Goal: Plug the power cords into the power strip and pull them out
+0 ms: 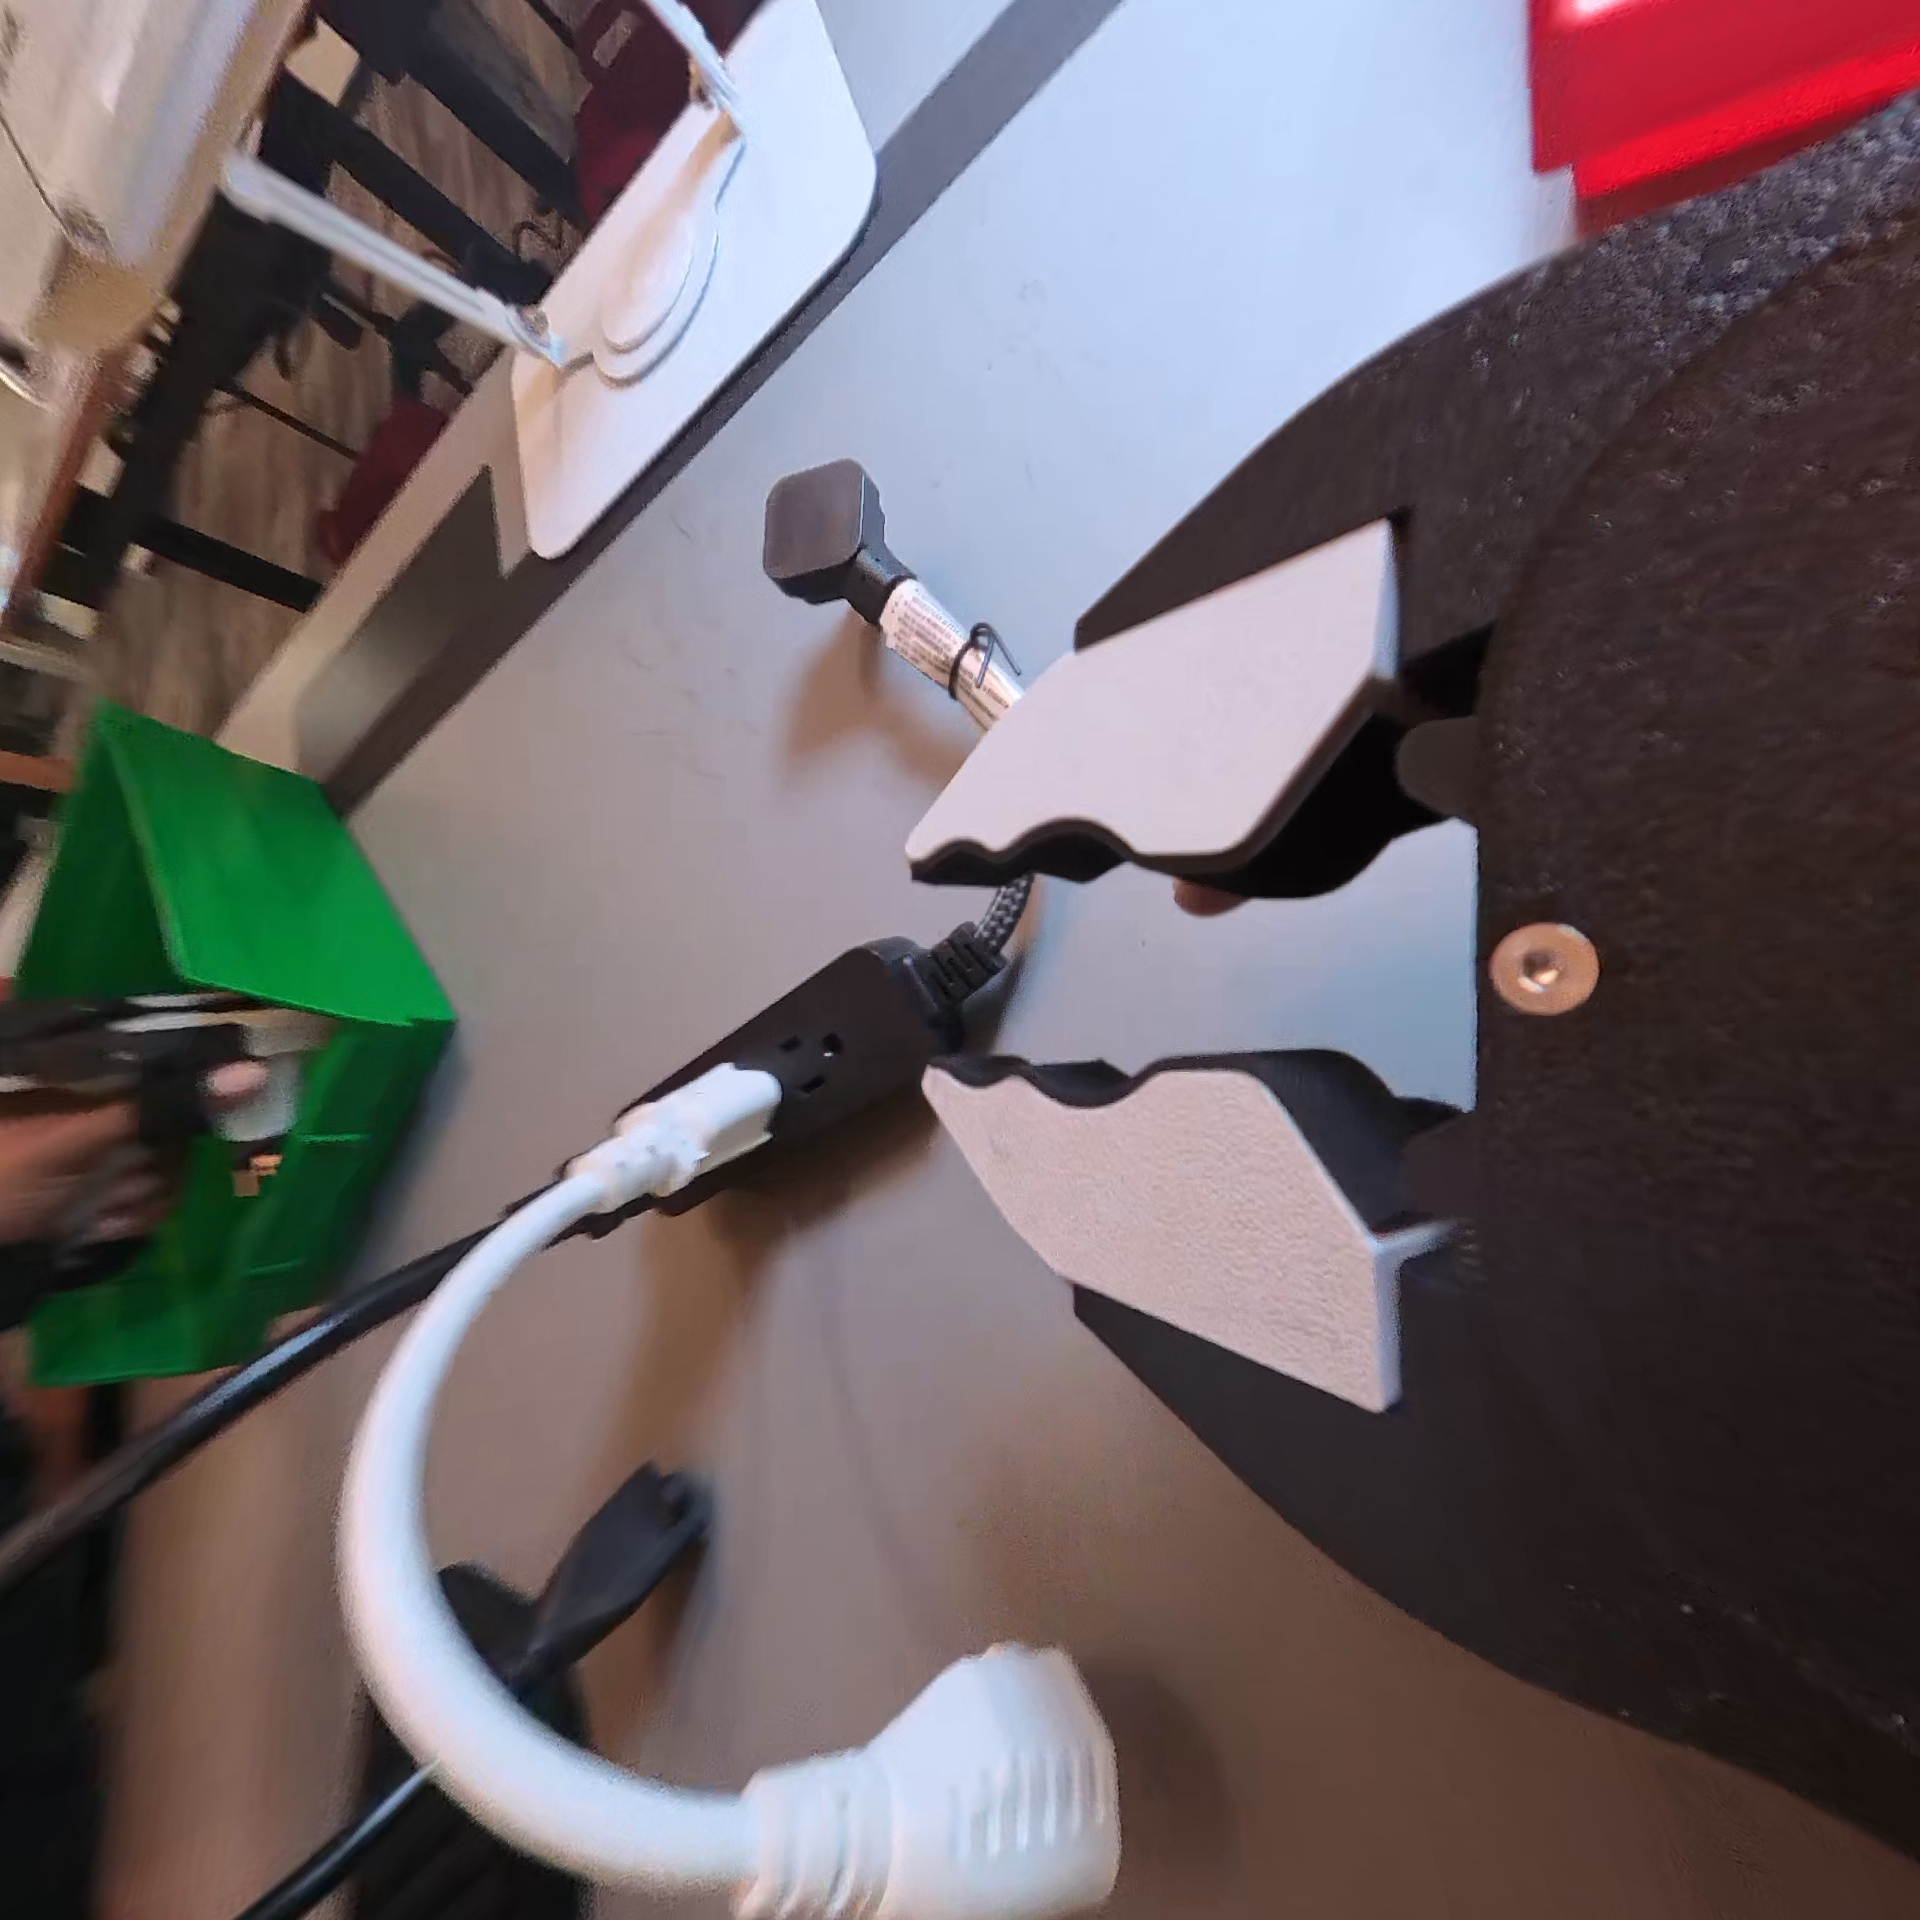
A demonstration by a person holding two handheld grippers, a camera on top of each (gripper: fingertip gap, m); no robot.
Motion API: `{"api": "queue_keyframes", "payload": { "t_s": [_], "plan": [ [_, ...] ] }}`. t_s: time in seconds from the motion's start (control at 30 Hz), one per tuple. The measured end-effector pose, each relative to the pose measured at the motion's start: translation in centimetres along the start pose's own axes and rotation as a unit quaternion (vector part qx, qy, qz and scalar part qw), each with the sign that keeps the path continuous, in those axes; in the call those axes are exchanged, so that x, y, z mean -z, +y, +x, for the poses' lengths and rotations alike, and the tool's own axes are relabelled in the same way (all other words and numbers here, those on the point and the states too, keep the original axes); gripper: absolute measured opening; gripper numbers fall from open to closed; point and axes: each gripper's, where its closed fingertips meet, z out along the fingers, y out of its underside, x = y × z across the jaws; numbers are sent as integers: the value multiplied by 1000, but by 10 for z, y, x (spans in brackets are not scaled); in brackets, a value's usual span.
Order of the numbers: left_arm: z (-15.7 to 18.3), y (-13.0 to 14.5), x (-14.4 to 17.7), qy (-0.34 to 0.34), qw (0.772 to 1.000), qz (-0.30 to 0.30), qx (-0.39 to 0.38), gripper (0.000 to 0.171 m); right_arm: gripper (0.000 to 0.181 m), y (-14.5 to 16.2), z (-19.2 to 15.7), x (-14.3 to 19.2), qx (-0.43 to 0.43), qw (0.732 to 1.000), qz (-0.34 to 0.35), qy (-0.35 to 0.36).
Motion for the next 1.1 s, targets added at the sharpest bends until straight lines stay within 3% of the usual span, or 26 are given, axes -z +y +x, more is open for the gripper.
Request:
{"api": "queue_keyframes", "payload": {
  "t_s": [0.13,0.27,0.43,0.63,0.87,1.0,1.1],
  "plan": [
    [-3,1,0,-24,999,0,-23,38,54,10,-7,-33,117,988,-102,-20],
    [-4,4,3,-31,999,4,-34,35,61,20,-16,-72,208,957,-187,-74],
    [4,3,37,-23,995,80,-45,25,46,34,-20,-84,203,936,-250,-140],
    [23,4,99,14,976,207,-61,20,46,45,-37,-59,119,923,-302,-206],
    [67,-7,174,54,924,362,-108,20,46,55,-62,-36,84,905,-340,-243],
    [136,-16,210,76,880,421,-208,20,46,55,-69,-33,53,902,-343,-257],
    [185,-24,212,95,855,437,-264,20,46,55,-70,-31,28,896,-353,-267]
  ]
}}
